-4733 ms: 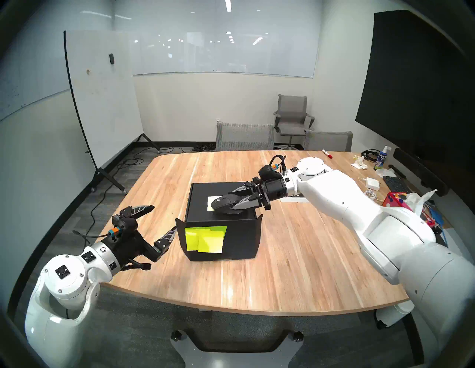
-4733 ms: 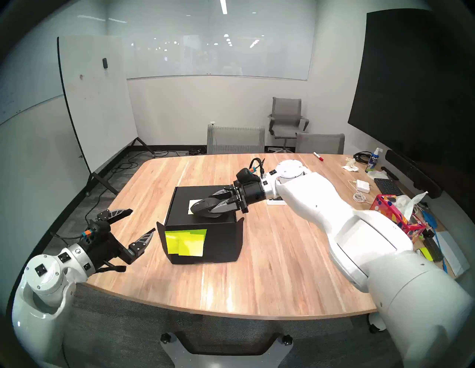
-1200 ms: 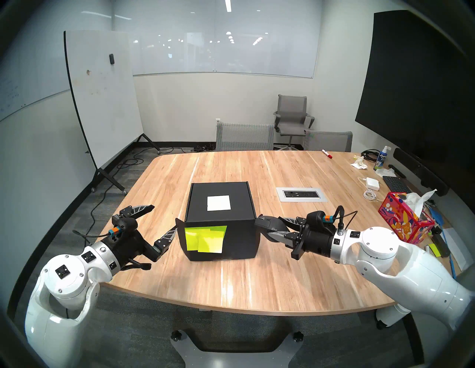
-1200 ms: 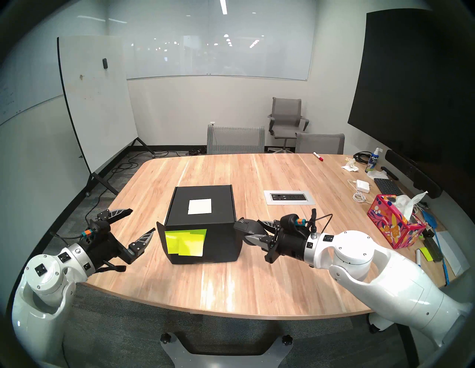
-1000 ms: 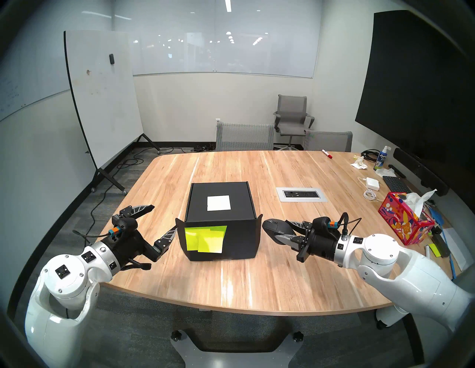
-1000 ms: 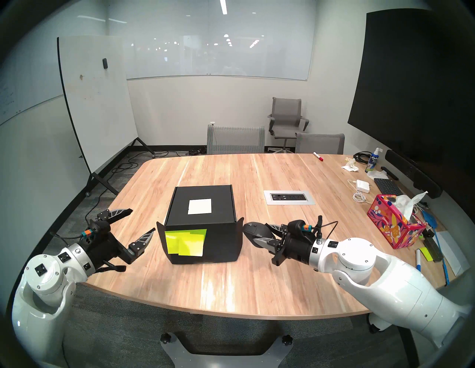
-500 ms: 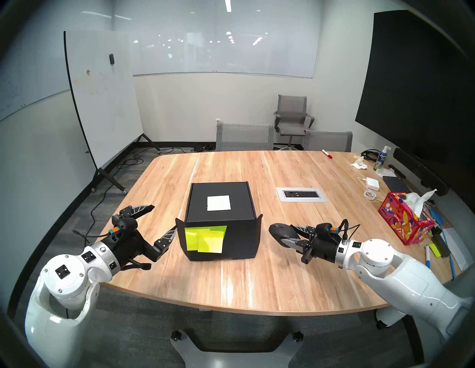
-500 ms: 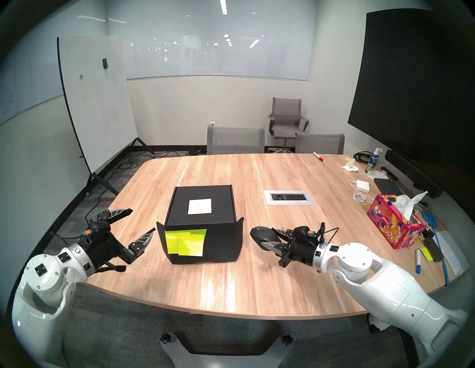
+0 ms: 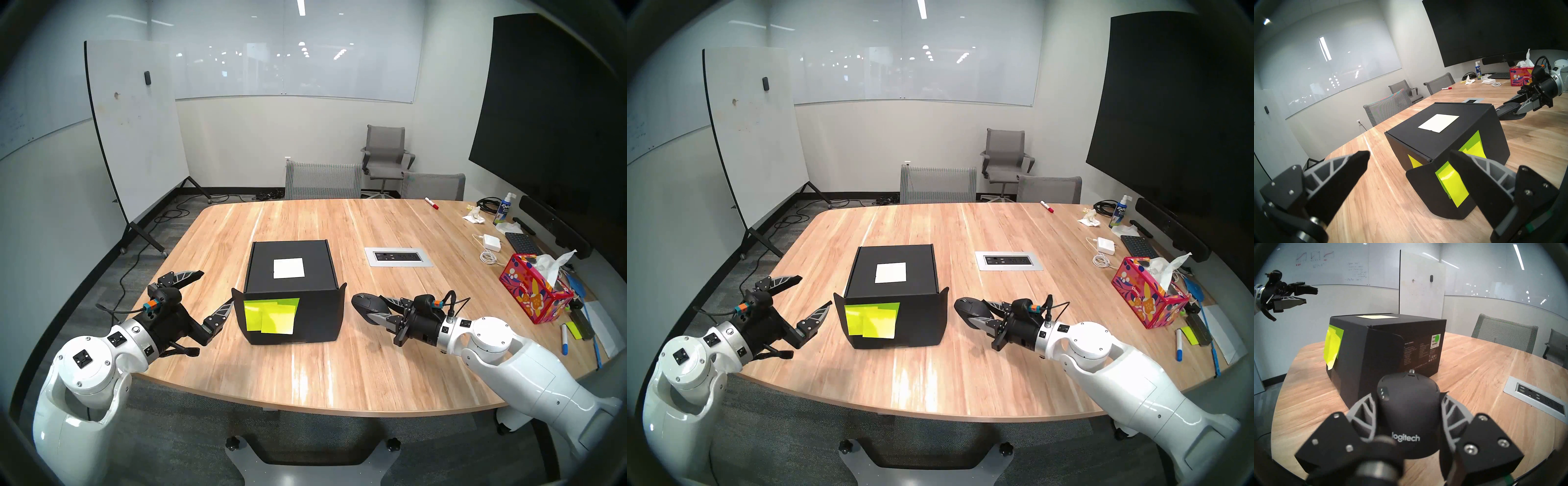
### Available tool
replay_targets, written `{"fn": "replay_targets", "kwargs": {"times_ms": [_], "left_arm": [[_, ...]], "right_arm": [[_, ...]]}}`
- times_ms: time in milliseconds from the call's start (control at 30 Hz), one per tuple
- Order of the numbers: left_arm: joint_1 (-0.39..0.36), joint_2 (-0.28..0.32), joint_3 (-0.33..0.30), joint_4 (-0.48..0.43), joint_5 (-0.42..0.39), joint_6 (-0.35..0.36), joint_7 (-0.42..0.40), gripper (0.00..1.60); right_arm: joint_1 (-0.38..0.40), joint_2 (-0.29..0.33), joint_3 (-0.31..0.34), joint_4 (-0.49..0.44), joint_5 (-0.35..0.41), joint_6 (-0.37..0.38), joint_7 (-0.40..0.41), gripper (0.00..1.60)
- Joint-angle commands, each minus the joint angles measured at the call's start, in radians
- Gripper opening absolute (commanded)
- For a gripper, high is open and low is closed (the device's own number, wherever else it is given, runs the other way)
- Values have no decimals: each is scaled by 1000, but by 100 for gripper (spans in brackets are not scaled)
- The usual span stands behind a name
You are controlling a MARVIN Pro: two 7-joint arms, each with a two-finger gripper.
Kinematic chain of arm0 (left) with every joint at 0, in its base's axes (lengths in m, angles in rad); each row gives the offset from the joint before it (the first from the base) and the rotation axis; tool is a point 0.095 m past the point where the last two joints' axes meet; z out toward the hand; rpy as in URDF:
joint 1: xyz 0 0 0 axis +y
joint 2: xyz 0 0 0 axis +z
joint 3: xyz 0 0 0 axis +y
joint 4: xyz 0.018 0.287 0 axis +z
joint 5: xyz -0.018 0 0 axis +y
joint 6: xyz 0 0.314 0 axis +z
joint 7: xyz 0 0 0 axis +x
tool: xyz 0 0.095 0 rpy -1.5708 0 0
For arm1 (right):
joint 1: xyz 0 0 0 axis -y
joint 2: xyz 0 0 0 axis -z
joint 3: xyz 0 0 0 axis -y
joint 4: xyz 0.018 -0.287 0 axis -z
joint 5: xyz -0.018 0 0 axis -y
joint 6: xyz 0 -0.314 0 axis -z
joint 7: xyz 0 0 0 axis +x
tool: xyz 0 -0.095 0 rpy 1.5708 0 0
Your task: Open the box and place the mouse inside
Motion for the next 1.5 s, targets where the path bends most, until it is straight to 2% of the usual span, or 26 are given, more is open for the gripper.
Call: {"fn": "replay_targets", "kwargs": {"times_ms": [0,233,433,667,1467], "left_arm": [[0,0,-2,-21,0,-6,0,160],[0,0,-2,-21,0,-6,0,160],[0,0,-2,-21,0,-6,0,160],[0,0,-2,-21,0,-6,0,160],[0,0,-2,-21,0,-6,0,160]], "right_arm": [[-29,5,17,-40,22,-1,-29,0],[-78,23,27,-65,34,0,-63,0],[-103,42,26,-89,52,54,-88,0],[-112,41,25,-92,57,83,-97,0],[-127,28,14,-86,76,106,-103,0]]}}
